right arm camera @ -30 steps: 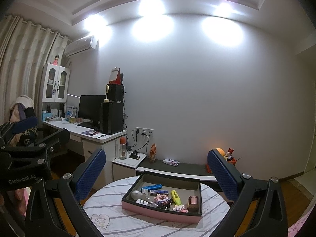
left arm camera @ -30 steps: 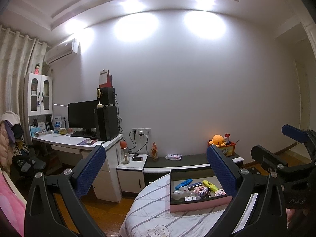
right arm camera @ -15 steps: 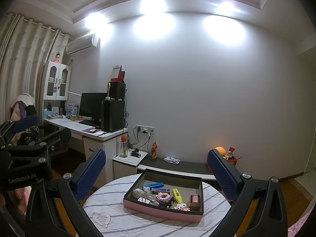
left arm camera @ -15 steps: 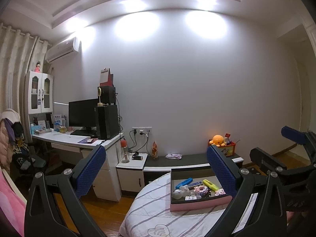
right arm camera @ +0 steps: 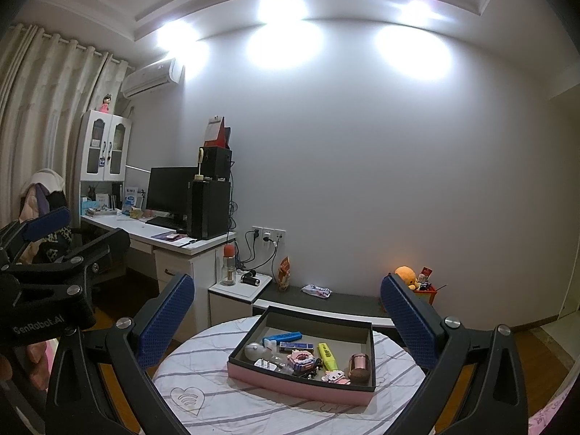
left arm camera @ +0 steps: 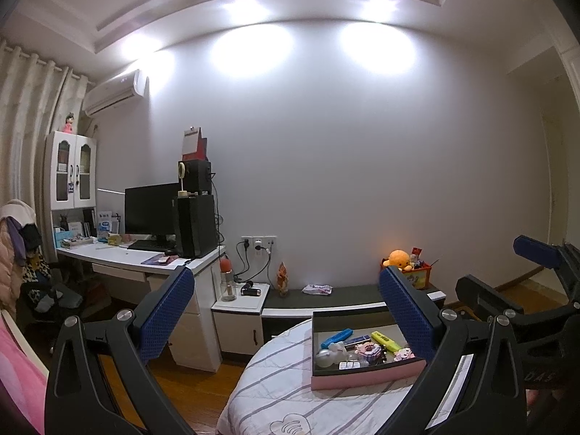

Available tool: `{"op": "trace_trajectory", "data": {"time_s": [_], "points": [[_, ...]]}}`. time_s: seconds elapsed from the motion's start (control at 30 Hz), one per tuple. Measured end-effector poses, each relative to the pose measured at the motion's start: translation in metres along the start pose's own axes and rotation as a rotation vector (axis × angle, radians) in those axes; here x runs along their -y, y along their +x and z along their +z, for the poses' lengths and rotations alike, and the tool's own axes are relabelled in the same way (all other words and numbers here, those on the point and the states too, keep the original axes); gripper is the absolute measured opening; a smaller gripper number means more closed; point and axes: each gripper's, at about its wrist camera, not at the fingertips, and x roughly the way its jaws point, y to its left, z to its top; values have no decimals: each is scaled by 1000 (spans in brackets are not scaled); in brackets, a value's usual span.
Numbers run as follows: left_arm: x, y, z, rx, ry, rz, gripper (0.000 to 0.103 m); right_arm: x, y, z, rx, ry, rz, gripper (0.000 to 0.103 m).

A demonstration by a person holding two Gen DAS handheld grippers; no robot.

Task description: Organize rigid objects

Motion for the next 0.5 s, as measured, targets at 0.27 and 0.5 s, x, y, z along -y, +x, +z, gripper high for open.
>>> {"op": "trace_trajectory", "data": {"time_s": [0.27, 0.5], "points": [[5, 1, 0, -2, 17, 6, 103, 0, 1, -3, -11, 3, 2, 103], [9, 3, -2, -10, 31, 8, 103, 4, 1, -7, -18, 12, 3, 103]]}}
